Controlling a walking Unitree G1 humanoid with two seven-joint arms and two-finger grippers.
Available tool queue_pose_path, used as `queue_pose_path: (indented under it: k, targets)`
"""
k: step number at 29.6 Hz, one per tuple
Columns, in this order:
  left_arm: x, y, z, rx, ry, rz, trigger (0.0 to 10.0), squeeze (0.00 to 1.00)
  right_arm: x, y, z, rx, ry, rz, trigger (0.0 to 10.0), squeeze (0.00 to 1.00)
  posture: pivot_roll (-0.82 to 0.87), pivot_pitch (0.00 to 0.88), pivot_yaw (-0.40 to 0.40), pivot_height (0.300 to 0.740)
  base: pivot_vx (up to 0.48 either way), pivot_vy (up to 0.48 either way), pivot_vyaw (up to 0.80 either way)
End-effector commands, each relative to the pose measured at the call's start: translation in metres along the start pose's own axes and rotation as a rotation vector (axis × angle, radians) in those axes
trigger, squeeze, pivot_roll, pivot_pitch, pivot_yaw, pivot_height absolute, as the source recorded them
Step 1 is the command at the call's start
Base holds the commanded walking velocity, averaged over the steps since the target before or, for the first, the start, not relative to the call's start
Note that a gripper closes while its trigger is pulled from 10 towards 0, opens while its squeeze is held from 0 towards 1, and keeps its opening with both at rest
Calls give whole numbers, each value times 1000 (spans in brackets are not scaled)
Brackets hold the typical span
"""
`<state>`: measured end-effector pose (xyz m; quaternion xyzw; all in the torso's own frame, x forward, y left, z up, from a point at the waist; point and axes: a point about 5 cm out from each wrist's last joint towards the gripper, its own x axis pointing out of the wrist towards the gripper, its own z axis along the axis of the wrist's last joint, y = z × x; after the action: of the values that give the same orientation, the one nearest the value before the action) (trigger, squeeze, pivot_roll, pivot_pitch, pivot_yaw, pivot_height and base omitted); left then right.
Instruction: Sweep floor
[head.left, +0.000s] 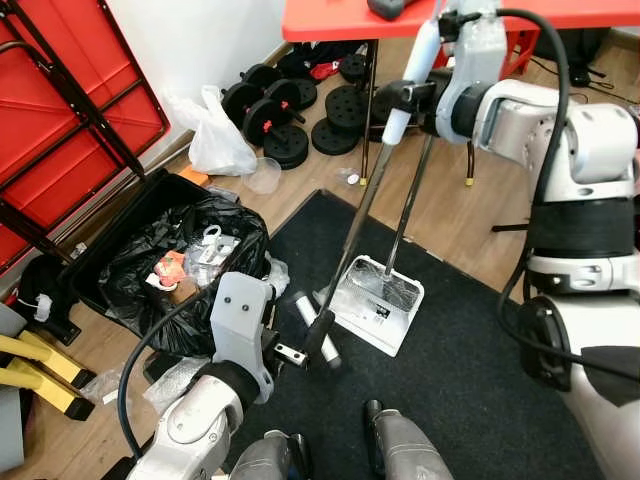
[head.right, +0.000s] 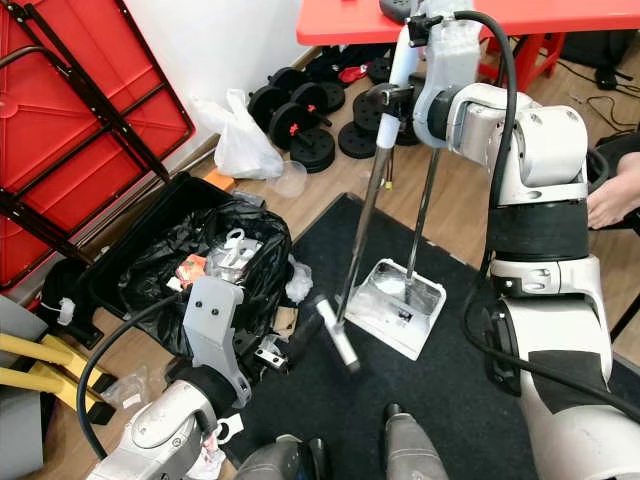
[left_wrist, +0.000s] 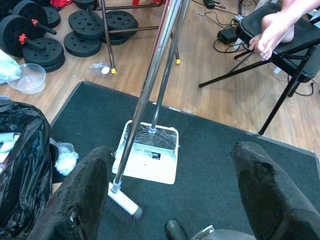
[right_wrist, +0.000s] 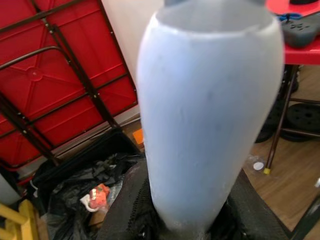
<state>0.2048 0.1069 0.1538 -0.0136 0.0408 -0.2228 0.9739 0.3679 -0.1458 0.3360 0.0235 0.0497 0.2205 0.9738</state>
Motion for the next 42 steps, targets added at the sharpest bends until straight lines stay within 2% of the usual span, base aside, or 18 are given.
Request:
queue_pose_path:
  k: [1,6,10,12,14,17,18,19,20,22,24,25,27,29,33,34,41,42]
  targets:
    - [-1,1,-7,-18,30,-15,10000,0,-5,8,12,0,-53,53,10000,0,-146,255,36,740,0,0,0]
    - [-1,1,-7,-23,29,-17,10000,0,-3,11,8,5,-53,68,10000,0,-146,255,37,740,0,0,0]
    - [-1,1,-7,-24,29,-17,10000,0,1,16,-5,1,-52,89,10000,0,-146,254,34,740,0,0,0]
    - [-1,1,-7,-24,28,-15,10000,0,3,24,-12,-9,-112,148,10000,0,-142,254,33,740,0,0,0]
    - [-1,1,-7,-24,28,-15,10000,0,3,24,-12,-9,-112,148,10000,0,-142,254,33,740,0,0,0]
    - [0,1,-7,-23,27,-13,10000,0,0,33,-13,-21,-155,222,10000,0,-140,250,30,740,0,0,504]
    - [0,1,-7,-23,27,-12,10000,0,-4,42,-12,-62,-178,303,10000,0,-141,249,30,740,0,0,800]
    - [0,2,-7,-22,26,-11,10000,0,-12,56,-15,-152,-180,423,10000,0,-143,242,28,740,0,0,800]
    - [0,2,-7,-22,26,-11,10000,0,-12,56,-15,-152,-180,423,10000,0,-143,242,28,740,0,0,800]
    - [2,3,-7,-25,22,-7,10000,0,-27,79,-30,-250,-138,639,10000,0,-144,233,26,740,0,0,800]
    - [2,3,-7,-25,22,-7,10000,0,-27,79,-30,-250,-138,639,10000,0,-144,233,26,740,0,0,800]
    - [3,5,-7,-24,18,5,10000,0,-32,83,-38,-291,-104,697,10000,0,-141,215,23,740,0,0,800]
    - [5,8,-7,-20,14,23,10000,0,-34,80,-44,-333,-78,701,10000,0,-140,202,20,740,0,0,800]
    - [8,16,-7,-4,0,67,10000,0,-33,71,-47,-387,-62,668,10000,0,-145,167,12,740,0,0,800]
    - [12,24,-7,13,-19,122,10000,0,-34,65,-44,-394,-76,656,10000,0,-147,141,3,740,0,0,800]
    - [13,27,-6,17,-26,146,10000,0,-35,66,-47,-397,-62,678,10000,0,-143,110,-10,740,0,0,800]
    - [16,38,-5,34,-43,228,10000,0,-41,69,-60,-413,-1,757,10000,0,-137,73,-19,740,0,0,800]
    - [16,45,-4,34,-55,277,10000,0,-41,65,-61,-421,12,758,10000,0,-138,56,-20,740,0,0,800]
